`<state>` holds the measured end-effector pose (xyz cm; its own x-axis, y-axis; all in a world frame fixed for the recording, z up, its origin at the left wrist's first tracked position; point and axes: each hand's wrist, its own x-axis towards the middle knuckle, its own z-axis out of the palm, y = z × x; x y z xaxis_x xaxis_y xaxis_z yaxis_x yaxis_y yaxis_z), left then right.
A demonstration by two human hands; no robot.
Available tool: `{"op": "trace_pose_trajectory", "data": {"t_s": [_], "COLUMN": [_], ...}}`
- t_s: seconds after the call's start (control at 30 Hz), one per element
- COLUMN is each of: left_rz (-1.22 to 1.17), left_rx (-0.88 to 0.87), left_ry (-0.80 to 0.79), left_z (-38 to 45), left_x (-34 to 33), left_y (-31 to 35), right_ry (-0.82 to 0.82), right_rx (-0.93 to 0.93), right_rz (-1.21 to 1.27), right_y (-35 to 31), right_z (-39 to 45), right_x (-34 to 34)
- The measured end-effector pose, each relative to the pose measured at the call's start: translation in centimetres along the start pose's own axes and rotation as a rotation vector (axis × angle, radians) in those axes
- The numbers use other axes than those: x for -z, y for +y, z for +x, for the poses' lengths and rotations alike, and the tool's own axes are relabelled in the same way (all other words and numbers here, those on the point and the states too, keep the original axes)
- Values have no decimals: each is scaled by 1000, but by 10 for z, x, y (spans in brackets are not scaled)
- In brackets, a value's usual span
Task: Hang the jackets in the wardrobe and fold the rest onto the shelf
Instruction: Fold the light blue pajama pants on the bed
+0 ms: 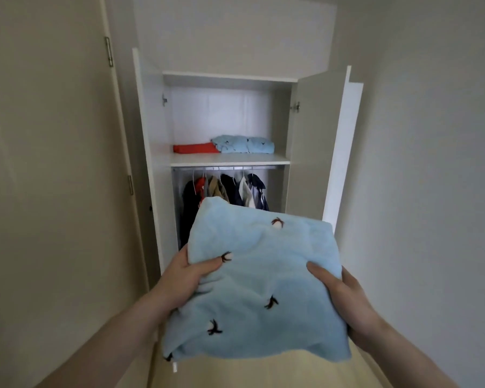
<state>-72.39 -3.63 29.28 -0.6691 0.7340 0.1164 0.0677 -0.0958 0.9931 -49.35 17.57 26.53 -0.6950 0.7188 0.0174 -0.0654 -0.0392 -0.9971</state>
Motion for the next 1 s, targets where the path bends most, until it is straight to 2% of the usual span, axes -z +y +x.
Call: {"op": "trace_pose_trajectory", "data": {"t_s": [0.33,0.77,1.0], "left_rz": [7,58,97], "left_rx": [-50,-154,-193], "left_ry": [36,90,203], "left_z": [171,425,548], "left_x": [30,25,52], "left_y": [7,5,5], "right_ry": [84,23,13], "right_rx": [34,107,96], "right_rz": [-50,-76,-91], "right_y": [-32,-49,-60], "right_z": [160,443,587], "right_x": [-30,-25,-51]}}
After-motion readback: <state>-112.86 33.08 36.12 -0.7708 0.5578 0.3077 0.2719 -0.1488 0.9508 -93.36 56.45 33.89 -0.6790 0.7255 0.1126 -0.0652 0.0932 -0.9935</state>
